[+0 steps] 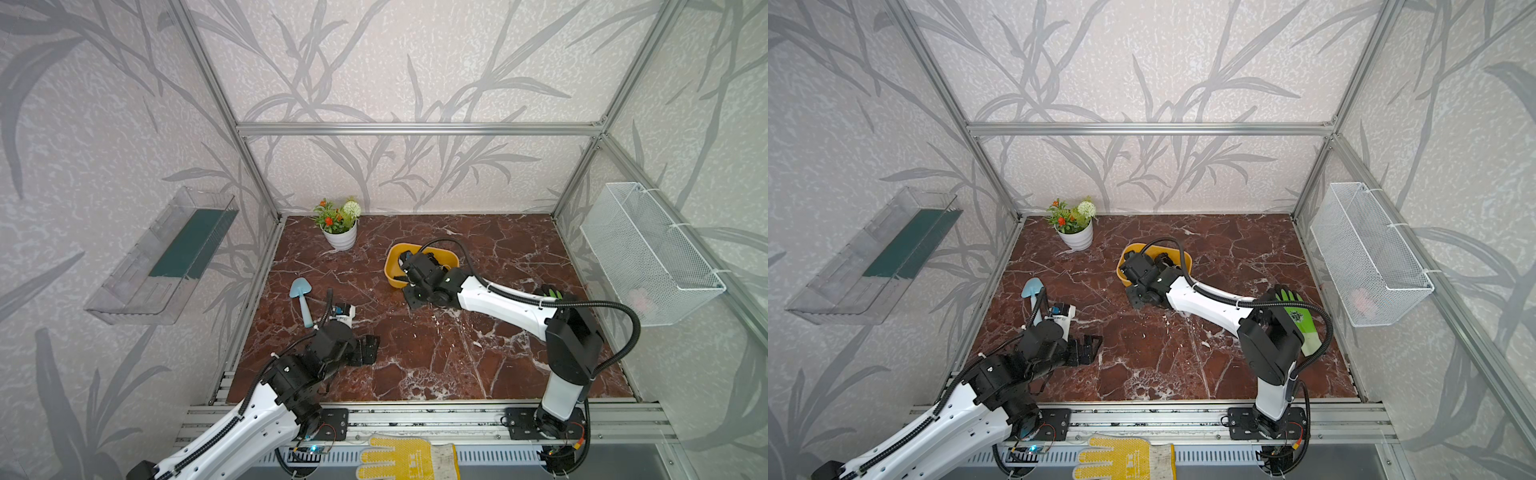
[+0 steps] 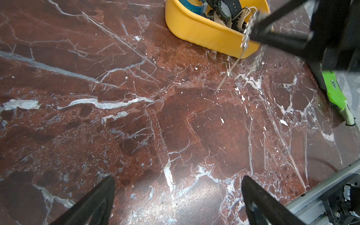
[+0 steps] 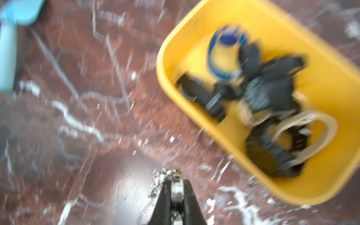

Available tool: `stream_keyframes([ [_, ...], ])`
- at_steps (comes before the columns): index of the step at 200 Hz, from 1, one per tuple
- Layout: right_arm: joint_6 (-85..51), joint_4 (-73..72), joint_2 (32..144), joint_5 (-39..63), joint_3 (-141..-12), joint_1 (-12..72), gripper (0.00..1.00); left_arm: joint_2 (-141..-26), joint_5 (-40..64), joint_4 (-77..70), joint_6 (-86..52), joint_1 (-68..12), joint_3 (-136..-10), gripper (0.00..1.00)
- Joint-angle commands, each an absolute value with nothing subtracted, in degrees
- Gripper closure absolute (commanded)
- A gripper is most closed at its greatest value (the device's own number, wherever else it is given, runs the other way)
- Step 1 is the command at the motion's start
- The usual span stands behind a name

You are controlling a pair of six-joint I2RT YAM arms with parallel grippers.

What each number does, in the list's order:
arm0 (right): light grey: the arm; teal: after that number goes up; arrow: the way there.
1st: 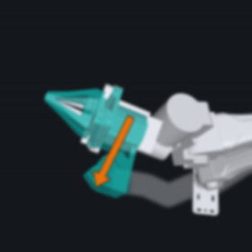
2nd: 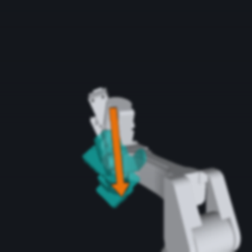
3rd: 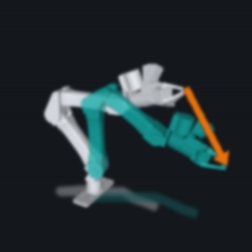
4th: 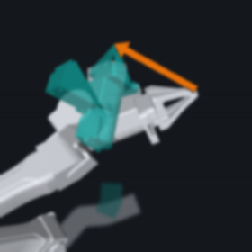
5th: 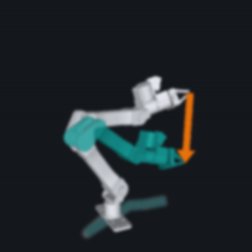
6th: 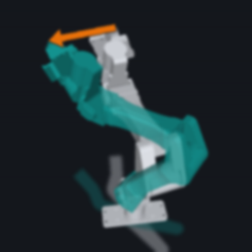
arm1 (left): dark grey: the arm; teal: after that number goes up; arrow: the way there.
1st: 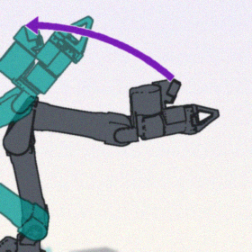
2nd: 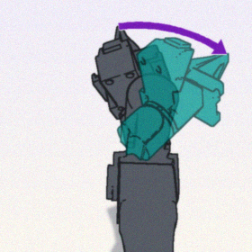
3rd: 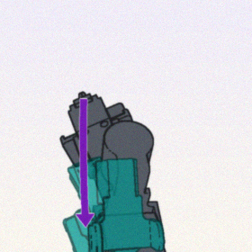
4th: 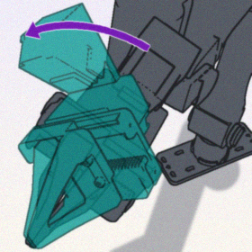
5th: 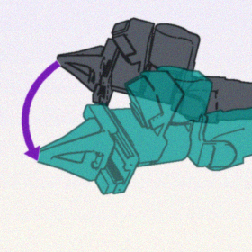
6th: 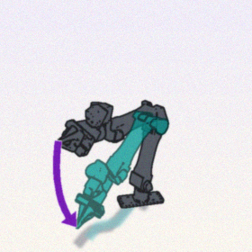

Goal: Put the watch into the storage box
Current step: Place the watch in the storage box.

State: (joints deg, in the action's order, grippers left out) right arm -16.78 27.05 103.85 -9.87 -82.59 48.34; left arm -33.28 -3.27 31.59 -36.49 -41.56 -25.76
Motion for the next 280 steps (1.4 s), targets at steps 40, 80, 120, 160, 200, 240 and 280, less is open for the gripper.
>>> stream_keyframes([
  [40, -10.1, 31.8, 107.5, -8.4, -95.9, 40.3, 0.9, -35.8, -4.2, 28.5, -34.5, -41.6, -28.4, 0.02],
  [80, -9.0, 32.8, 111.1, -6.9, -100.9, 36.8, 0.9, -36.9, -4.0, 26.8, -34.4, -41.6, -28.0, 0.01],
  [120, -9.8, 31.9, 115.0, -4.9, -100.5, 35.8, 0.9, -37.0, -4.9, 26.0, -33.1, -41.6, -28.6, 0.02],
  [160, -11.9, 30.6, 117.3, -3.5, -97.7, 35.7, 0.84, -38.7, -6.5, 24.6, -31.4, -41.5, -29.6, 0.01],
  [200, -12.9, 30.8, 116.7, -3.4, -97.3, 34.4, 0.44, -41.6, -11.3, 23.7, -28.7, -41.5, -32.2, 0.01],
  [240, -13.0, 28.6, 111.1, -3.1, -93.1, 32.5, 0.22, -43.3, -17.6, 19.8, -23.2, -41.3, -34.3, 0.01],
  [280, -13.6, 20.1, 94.1, -6.6, -75.3, 28.5, 0.0, -44.3, -33.9, 10.6, -14.5, -38.7, -31.3, 0.01],
])
